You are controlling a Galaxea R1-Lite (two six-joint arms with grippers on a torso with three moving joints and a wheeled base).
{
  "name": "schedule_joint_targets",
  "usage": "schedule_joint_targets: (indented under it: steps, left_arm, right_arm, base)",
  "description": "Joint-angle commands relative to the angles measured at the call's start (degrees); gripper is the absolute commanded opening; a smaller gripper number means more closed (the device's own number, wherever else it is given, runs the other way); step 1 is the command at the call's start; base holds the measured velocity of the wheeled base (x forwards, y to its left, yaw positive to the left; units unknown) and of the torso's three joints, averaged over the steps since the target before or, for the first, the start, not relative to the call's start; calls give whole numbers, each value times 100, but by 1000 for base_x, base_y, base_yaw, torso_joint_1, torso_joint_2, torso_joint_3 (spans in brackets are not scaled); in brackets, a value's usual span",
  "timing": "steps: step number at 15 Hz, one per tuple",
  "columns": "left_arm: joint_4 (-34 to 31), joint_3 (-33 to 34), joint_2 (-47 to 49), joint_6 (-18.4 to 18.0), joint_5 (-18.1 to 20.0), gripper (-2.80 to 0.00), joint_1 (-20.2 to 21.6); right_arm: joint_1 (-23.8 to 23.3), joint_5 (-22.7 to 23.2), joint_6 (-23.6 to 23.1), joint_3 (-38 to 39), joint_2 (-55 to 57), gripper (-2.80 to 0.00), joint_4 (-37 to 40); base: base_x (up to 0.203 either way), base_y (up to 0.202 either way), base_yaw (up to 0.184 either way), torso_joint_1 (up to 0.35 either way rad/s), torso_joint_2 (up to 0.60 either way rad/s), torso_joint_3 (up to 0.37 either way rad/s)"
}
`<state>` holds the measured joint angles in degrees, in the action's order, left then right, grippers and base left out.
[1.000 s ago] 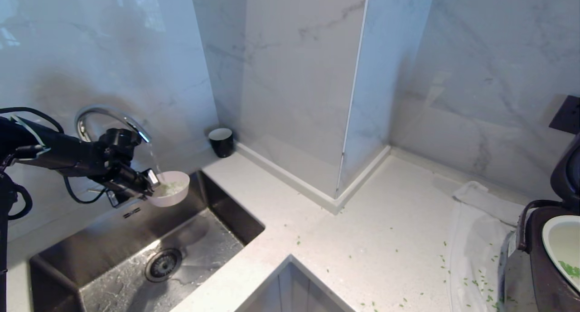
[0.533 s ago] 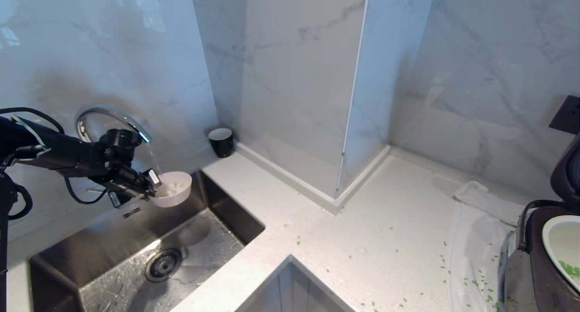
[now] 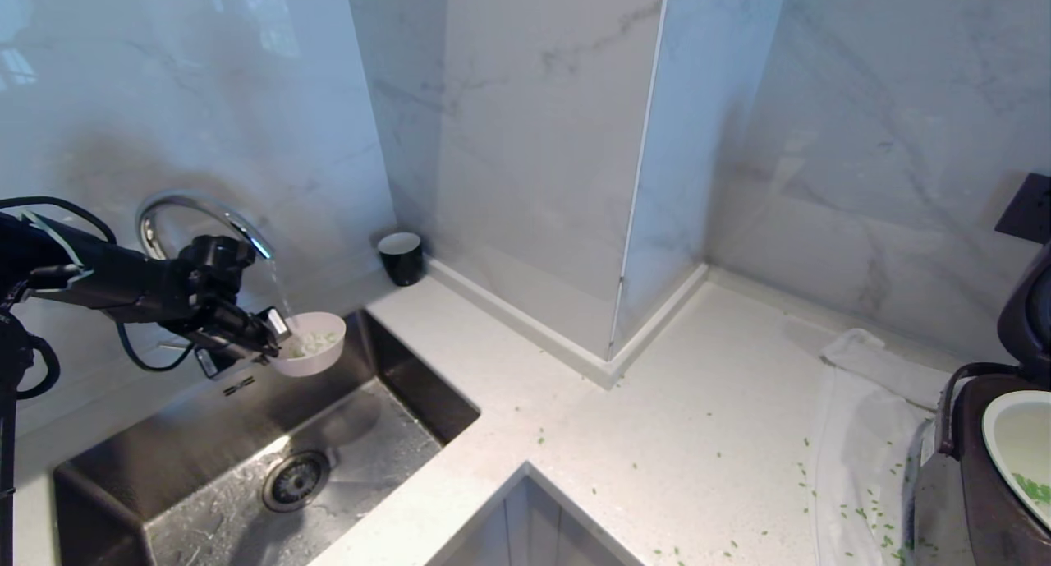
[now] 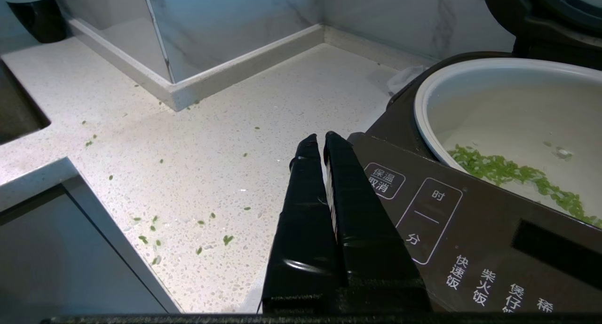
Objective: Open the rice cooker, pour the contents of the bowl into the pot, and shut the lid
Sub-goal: Fill a bowl with water from the tap
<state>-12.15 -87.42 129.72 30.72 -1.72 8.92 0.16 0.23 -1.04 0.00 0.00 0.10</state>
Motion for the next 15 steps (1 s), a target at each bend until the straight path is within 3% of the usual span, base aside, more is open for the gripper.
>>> schedule_joint_targets:
  steps: [1, 8, 15]
  left_arm:
    - [-6, -3, 9, 36, -4, -280, 4]
    - [-15, 75, -25, 101, 5, -280, -48]
    - [-19, 306, -258, 352, 40, -280, -522]
  right_arm:
    - [2, 4, -2, 0, 9, -280, -1]
    - [2, 4, -2, 0, 9, -280, -1]
    - [2, 4, -2, 0, 9, -280, -1]
  base:
    - [0, 0, 0, 0, 0, 0]
    - [0, 0, 0, 0, 0, 0]
    - [0, 0, 0, 0, 0, 0]
